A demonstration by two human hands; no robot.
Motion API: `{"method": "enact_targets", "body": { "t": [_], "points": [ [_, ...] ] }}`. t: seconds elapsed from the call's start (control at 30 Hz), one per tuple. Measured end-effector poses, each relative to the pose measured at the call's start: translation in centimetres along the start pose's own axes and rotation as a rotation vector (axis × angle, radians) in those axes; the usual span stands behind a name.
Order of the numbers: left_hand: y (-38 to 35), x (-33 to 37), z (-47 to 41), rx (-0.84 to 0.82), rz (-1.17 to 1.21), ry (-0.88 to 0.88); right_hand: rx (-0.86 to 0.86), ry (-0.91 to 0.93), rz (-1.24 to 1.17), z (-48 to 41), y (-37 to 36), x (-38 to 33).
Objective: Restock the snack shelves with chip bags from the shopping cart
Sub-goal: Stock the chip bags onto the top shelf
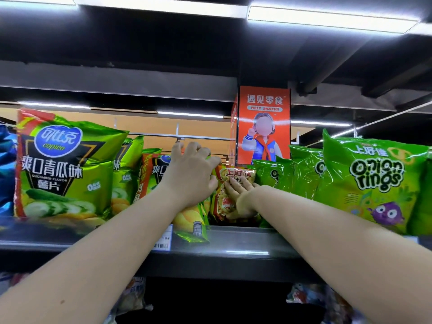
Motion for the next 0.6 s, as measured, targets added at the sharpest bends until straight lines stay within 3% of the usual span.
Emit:
{"method": "enact_targets", "body": {
  "t": [0.17, 0.37, 0.6],
  "points": [
    [0.0, 0.3, 0.2, -0.008, -0.041, -0.009, 0.051, 0.014, 0.015, 1.8, 0.3, 0.9],
    [0.3, 0.7, 0.4, 0.02, -0.06, -0.05, -0.208, 0.021, -0.015, 3.6, -1.2, 1.5],
    [0.5, 0.6, 0.4, 0.037, -0.036, -0.037, -0.198, 0.041, -0.115, 0.8, -1.9, 0.9]
  ]
}}
Point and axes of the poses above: each hand's wrist, its own z-axis away from the middle knuckle, its own y-axis out of the back of the hand, x = y × z, the point moved 6 cm from there along -z, towards the middle knuckle, and after that the axes turned 15 degrees about -x, right-handed, at the moved point
